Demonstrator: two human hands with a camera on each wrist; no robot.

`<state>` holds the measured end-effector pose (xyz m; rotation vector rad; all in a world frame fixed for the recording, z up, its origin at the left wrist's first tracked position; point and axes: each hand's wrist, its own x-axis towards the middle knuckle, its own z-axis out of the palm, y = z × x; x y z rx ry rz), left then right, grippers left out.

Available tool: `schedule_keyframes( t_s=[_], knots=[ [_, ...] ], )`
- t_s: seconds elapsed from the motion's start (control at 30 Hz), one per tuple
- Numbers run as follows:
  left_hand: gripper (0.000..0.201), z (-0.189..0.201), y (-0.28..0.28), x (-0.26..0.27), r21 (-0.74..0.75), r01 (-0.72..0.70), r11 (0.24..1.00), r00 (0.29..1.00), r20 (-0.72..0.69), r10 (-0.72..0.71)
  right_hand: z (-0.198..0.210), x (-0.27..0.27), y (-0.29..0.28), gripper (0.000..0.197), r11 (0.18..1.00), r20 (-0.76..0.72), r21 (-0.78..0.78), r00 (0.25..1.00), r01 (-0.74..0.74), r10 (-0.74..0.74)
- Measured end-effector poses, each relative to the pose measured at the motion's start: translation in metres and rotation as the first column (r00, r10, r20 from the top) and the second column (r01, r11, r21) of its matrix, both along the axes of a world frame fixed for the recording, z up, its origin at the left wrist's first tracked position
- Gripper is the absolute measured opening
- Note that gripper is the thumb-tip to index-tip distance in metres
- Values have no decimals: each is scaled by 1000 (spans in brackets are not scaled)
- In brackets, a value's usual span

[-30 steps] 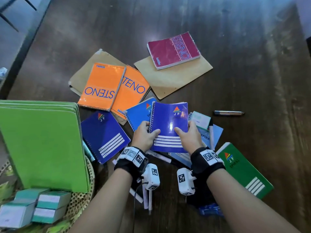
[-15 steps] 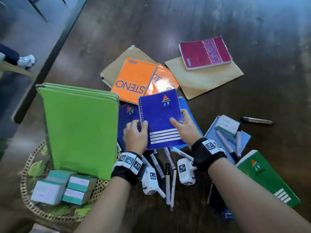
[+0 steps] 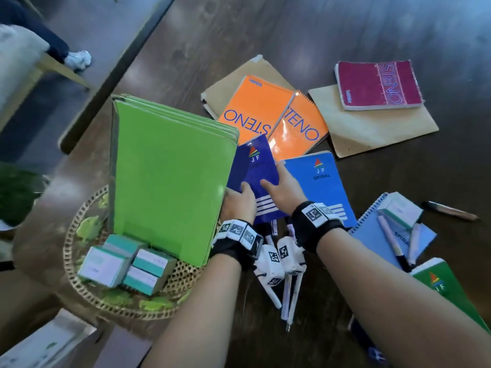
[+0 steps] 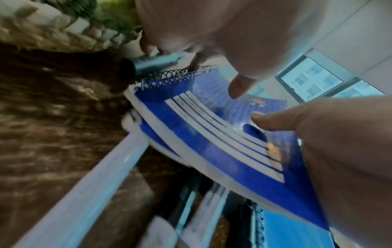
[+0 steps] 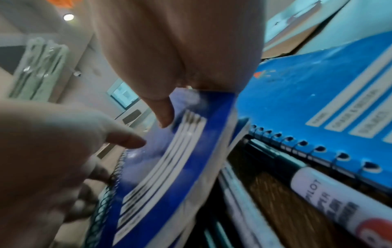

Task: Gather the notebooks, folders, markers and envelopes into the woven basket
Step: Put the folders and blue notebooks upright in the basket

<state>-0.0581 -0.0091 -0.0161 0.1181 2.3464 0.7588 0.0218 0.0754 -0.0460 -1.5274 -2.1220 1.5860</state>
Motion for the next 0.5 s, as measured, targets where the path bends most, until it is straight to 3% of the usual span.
schedule_keyframes(
  t_s=[0.13,0.2,0.37,0.5],
  knots=[
    [74,-1,-2,2,-38,54,998,996,-69,-56,9,-5,-4,62,954,364,239,927,-182,86],
    [73,-1,-3,4,-61,71,996,994,-79,-76,11,-7,-7,57,928,450,290,889,-233,83],
    [70,2,-3,8,-130,114,985,984,-121,-130,9,-5,-2,59,962,415,205,906,-182,83],
    [69,-8,-2,5,-119,114,986,987,-101,-126,4,10,3,51,999,132,-45,991,-21,27]
  ],
)
